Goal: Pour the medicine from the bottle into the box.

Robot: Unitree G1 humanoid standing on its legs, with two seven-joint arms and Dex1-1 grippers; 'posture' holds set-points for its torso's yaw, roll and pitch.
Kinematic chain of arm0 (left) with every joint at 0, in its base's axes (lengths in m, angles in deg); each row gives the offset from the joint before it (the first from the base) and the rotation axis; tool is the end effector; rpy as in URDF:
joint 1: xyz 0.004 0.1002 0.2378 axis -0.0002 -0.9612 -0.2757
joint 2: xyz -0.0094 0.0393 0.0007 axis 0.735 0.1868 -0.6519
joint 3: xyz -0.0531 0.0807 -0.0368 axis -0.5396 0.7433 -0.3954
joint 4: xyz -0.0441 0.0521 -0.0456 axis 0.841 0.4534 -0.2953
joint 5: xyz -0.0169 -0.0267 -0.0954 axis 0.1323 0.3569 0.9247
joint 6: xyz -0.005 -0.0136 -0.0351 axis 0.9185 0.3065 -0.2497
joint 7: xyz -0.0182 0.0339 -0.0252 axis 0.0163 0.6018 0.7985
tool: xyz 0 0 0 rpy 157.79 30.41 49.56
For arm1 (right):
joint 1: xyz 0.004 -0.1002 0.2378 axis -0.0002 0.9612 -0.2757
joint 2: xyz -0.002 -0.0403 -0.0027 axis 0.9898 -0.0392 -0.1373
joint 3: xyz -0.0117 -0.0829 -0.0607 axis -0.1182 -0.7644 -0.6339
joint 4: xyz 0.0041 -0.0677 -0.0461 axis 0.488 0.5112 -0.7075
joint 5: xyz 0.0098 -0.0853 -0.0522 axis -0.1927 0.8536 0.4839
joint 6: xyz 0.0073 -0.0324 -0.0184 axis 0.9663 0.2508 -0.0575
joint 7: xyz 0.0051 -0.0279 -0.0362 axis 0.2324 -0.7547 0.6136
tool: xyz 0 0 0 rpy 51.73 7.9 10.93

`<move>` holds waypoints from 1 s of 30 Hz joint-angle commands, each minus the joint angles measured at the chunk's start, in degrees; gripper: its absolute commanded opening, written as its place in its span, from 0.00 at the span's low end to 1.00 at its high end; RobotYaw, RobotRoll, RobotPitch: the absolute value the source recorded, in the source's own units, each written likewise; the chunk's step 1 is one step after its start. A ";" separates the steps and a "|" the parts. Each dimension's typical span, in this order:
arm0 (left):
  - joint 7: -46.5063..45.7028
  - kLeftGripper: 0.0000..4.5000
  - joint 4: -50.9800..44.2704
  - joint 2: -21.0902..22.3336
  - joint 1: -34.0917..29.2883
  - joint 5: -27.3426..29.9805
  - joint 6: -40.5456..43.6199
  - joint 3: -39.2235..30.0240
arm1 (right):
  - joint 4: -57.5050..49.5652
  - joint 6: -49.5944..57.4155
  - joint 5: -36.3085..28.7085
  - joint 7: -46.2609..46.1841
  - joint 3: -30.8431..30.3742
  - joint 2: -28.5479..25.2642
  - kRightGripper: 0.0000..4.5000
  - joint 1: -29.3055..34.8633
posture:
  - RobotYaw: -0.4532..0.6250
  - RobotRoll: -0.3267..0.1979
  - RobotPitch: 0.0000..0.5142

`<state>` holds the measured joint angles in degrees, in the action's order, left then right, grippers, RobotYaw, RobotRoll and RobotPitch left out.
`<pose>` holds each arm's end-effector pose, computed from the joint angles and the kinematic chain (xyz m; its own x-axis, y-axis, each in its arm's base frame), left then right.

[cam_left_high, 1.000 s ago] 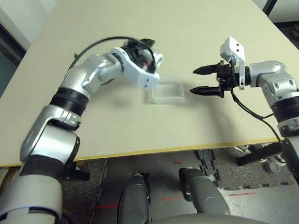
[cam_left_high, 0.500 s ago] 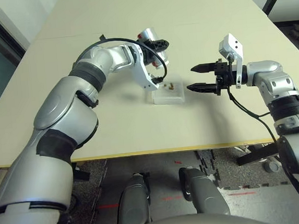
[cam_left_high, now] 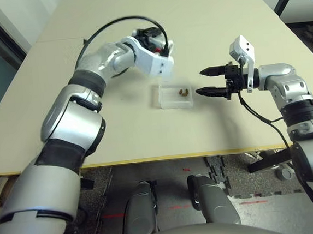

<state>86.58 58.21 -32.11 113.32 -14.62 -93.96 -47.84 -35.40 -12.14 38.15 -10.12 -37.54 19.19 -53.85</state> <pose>0.3751 0.1568 0.2103 0.8052 -0.5506 -0.2200 0.4449 0.3158 0.8380 0.3325 -0.2362 0.1706 0.3705 0.8888 -0.2698 -0.9287 0.3507 -0.1201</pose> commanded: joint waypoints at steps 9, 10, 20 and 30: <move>5.88 0.60 -21.13 -4.08 -14.08 24.30 26.48 -18.50 | 2.13 -1.67 1.40 0.84 -0.82 -0.49 1.00 -0.22 | 0.41 0.62 0.28; 5.44 0.60 -22.20 -4.28 -15.19 24.88 26.91 -18.93 | 2.31 -1.79 1.50 0.90 -0.88 -0.49 1.00 -0.33 | 0.42 0.62 0.28; 3.91 0.60 -20.96 -5.62 -20.86 27.72 21.07 -20.19 | 2.75 -2.38 2.31 1.49 -0.80 -0.83 1.00 -0.63 | 0.40 0.62 0.31; 0.08 0.60 -11.37 -6.02 -20.61 28.42 12.32 -22.27 | 2.12 -2.06 2.29 1.62 -0.70 -1.60 1.00 -0.24 | 0.40 0.62 0.31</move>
<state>87.30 45.38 -38.03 92.96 13.15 -80.11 -69.48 -32.92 -14.13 40.12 -8.94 -37.89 18.20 -54.14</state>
